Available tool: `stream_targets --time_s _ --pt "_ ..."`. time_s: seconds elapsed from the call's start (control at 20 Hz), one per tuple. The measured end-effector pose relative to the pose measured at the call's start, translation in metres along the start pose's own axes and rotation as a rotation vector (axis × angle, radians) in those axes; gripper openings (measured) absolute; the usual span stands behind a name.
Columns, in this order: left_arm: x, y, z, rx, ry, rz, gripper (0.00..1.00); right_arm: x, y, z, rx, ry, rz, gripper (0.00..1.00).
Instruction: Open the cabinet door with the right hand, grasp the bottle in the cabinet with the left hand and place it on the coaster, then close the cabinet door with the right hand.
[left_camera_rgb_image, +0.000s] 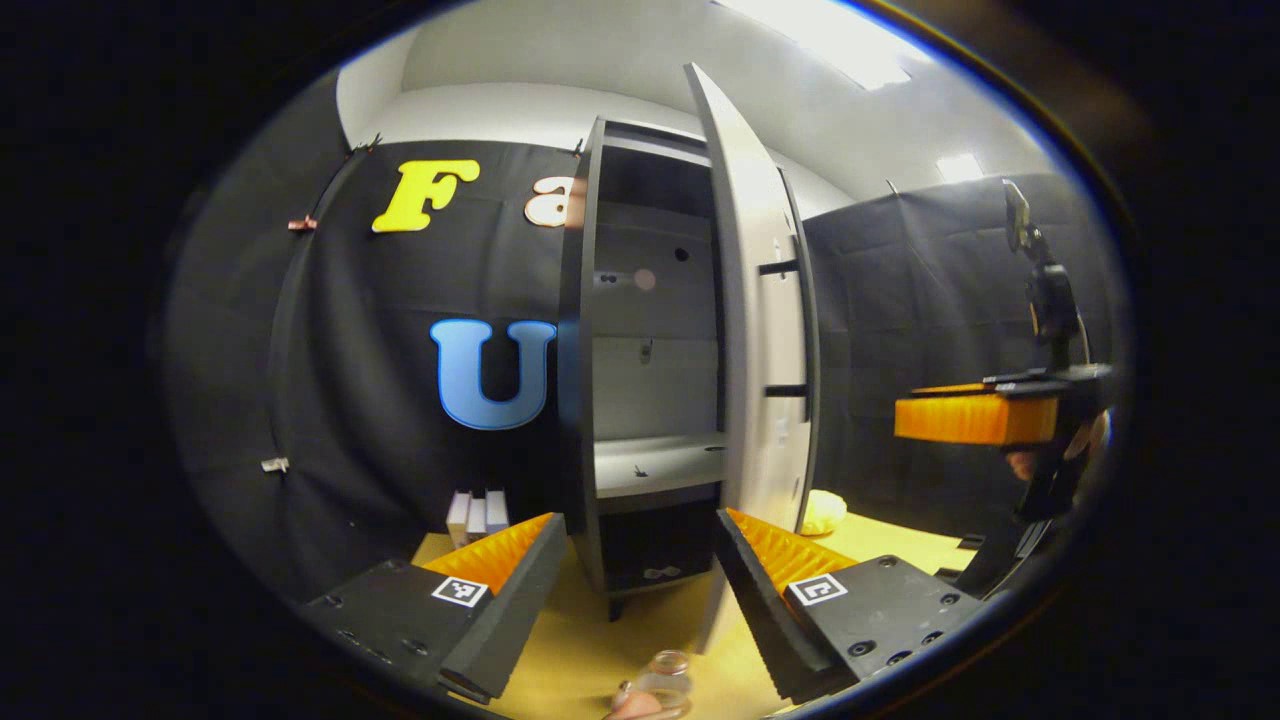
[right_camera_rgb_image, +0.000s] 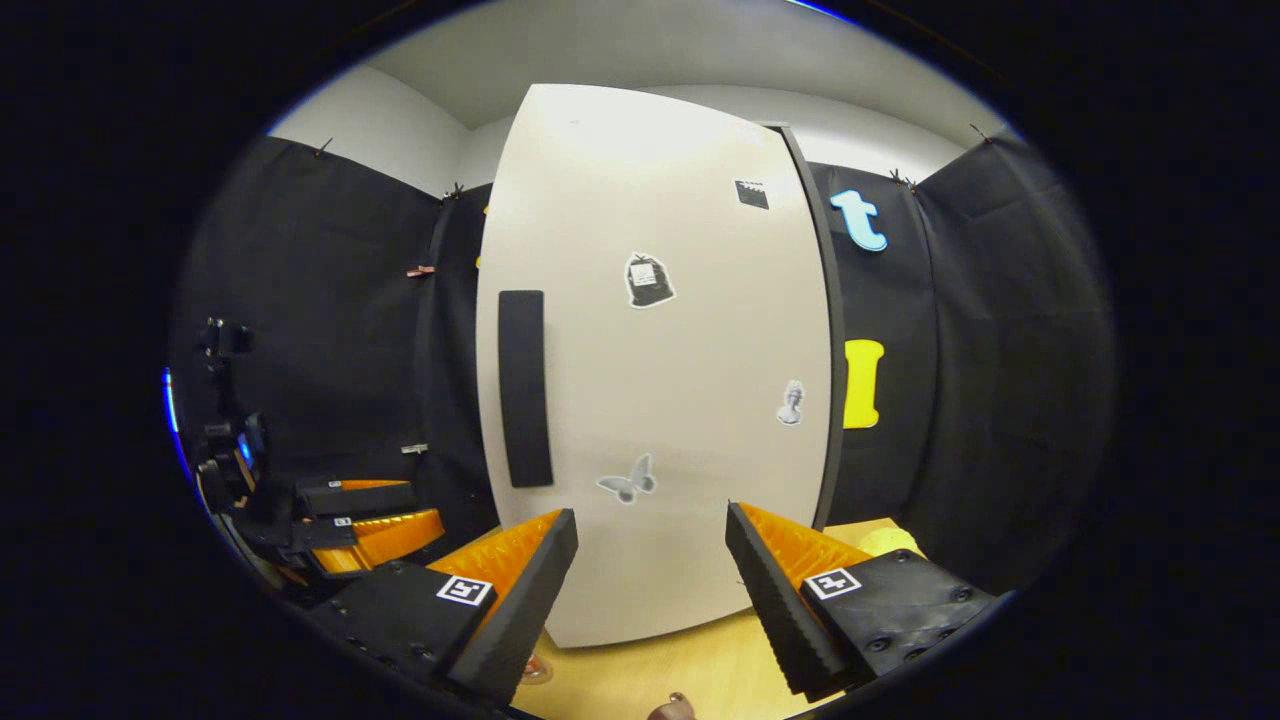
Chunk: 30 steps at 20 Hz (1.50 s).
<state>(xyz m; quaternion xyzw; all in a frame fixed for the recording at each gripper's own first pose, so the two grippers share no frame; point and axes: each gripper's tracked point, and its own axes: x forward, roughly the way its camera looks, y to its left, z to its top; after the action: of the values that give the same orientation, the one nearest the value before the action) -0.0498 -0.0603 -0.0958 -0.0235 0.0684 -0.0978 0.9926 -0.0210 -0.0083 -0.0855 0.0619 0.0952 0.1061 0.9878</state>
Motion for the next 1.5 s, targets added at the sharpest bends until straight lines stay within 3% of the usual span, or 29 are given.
stream_targets --time_s 0.1,0.3,0.7,1.5 --pt "0.006 -0.002 0.005 -0.014 0.001 0.015 0.93 0.011 -0.019 -0.004 -0.011 0.015 -0.051 0.97" --pt "0.020 -0.009 0.014 0.022 -0.010 0.080 0.94 0.029 -0.033 0.008 -0.034 -0.038 -0.051 0.97" --pt "0.037 -0.029 0.013 0.027 -0.002 0.157 0.93 0.043 -0.045 0.022 -0.106 -0.088 0.024 0.98" --pt "0.062 -0.054 0.013 0.057 0.015 0.129 0.93 0.050 -0.057 0.024 -0.069 -0.062 0.025 0.98"
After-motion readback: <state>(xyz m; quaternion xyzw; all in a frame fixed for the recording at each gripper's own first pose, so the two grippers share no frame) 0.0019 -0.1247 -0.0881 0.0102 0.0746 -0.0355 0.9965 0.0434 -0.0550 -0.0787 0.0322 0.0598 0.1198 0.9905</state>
